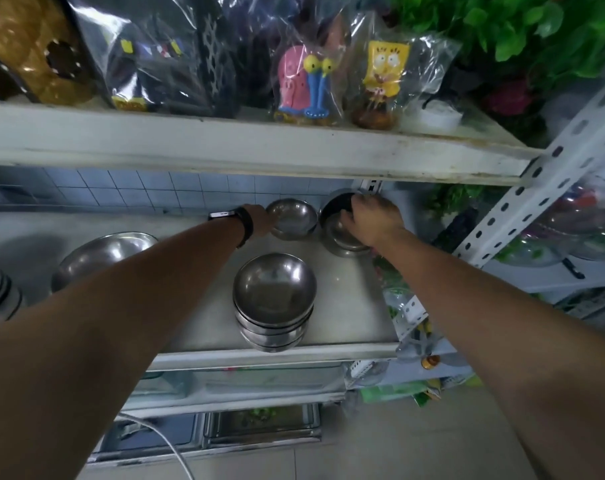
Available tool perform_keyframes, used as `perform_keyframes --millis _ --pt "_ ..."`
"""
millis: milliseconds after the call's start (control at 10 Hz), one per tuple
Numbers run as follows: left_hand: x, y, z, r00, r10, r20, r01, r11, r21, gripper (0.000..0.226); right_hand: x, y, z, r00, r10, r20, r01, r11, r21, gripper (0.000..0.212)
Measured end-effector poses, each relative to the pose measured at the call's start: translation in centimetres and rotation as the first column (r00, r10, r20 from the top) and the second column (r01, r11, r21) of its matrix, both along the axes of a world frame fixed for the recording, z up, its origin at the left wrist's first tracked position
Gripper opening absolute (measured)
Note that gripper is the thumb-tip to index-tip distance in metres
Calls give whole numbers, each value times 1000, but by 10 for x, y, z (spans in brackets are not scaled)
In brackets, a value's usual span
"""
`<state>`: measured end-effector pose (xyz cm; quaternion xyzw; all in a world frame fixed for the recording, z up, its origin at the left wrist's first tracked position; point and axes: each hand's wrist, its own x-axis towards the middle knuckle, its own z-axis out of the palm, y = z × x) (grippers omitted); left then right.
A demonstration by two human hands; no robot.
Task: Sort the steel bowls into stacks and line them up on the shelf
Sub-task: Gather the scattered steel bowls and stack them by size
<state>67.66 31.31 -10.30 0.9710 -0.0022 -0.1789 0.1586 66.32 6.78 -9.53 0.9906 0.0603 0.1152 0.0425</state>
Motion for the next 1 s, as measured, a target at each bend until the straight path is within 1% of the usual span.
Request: perform_keyframes --millis 200,300,500,600,700,800,900,1000 --pt "2 -9 -2 998 17 -58 -20 999 -41 53 16 -5 -4 999 -7 -40 7 1000 -8 44" --pt "7 -11 -9 993 68 -97 -80 989 -121 55 23 -5 -6 998 -22 -59 22 1000 -1 46" --pt "19 -10 -18 987 117 -111 -136 974 -182 52 41 -8 -6 993 -69 -92 71 997 19 37" --pt "22 -9 -20 989 110 -96 -125 979 -164 47 47 -8 -9 990 -85 -113 90 995 40 33" --pt "22 -6 -23 988 121 -91 -135 977 -166 36 54 -10 -12 985 -135 -109 150 977 152 24" --pt "21 2 -27 982 172 -74 -183 963 -200 31 56 -9 -14 990 -132 -56 143 952 270 26" --pt "19 7 -29 970 229 -81 -242 930 -276 29 56 -5 -13 981 -193 26 158 863 480 23" --pt "18 12 -36 948 299 -105 -315 852 -418 30 46 -1 -7 969 -224 -100 240 778 580 23"
